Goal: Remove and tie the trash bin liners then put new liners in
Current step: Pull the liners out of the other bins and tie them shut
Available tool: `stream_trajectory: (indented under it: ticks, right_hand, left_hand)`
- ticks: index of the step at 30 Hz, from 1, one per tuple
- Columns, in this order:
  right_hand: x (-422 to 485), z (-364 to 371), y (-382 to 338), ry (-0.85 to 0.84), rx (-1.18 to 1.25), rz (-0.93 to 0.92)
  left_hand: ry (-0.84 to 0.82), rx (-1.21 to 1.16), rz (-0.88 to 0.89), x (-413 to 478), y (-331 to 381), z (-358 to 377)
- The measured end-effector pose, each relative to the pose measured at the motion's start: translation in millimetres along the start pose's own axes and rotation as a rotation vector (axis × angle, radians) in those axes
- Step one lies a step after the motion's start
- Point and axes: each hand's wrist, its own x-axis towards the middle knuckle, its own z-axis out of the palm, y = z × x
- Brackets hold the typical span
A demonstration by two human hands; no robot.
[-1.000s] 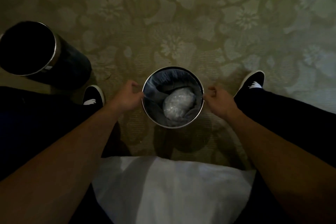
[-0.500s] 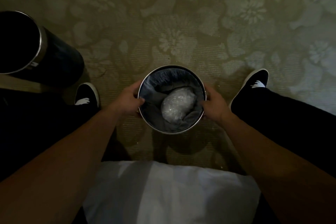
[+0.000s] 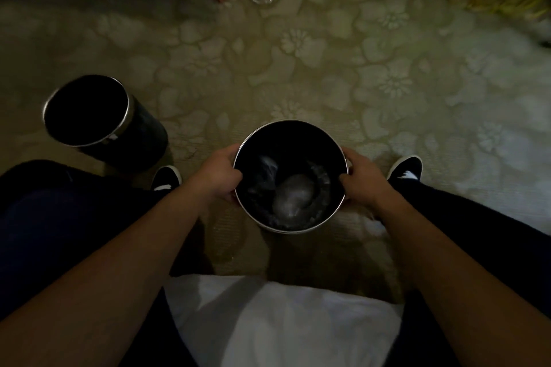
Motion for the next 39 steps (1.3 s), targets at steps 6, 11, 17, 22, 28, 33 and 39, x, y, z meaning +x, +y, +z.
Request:
stream_trajectory:
  ticks: [6,11,17,22,28,33,39]
  right_hand:
    - [-46.3,-45.9,-56.2,0.079,-0.156,-0.128]
    - [-73.0,-86.7,-109.8,0.180,-0.160,-0.196]
    - [-56.5,-112.6,-137.6,0.369,0.066,-0.202]
    - [-3.8,-120.9,-135.4,0.227,0.423,-0.225]
    - [94.9,-95.4,-108.2,0.304,0.433,-0.161]
    - [179.5,-54.1,-59.4,0.276,0.439,-0.120]
    - [236.7,-18.1,-26.4,0.243,0.408,-0.088]
  left_hand:
    - [0.045,-0.013,0.055,-64.7,45.4,-31.3]
    - [0.115,-0.092,0.115,-95.3,85.9,-66.2]
    - [0.173,-0.187,0.213,-88.9,142.6,-92.4]
    - [0.192,-0.240,0.216,-28.5,170.2,-96.6]
    - [0.223,-0.304,0.162,75.8,163.9,-74.9]
    - [0.234,-0.319,0.063,165.0,119.9,-51.3]
    - [0.178,-0.344,-0.016,234.4,73.4,-30.1]
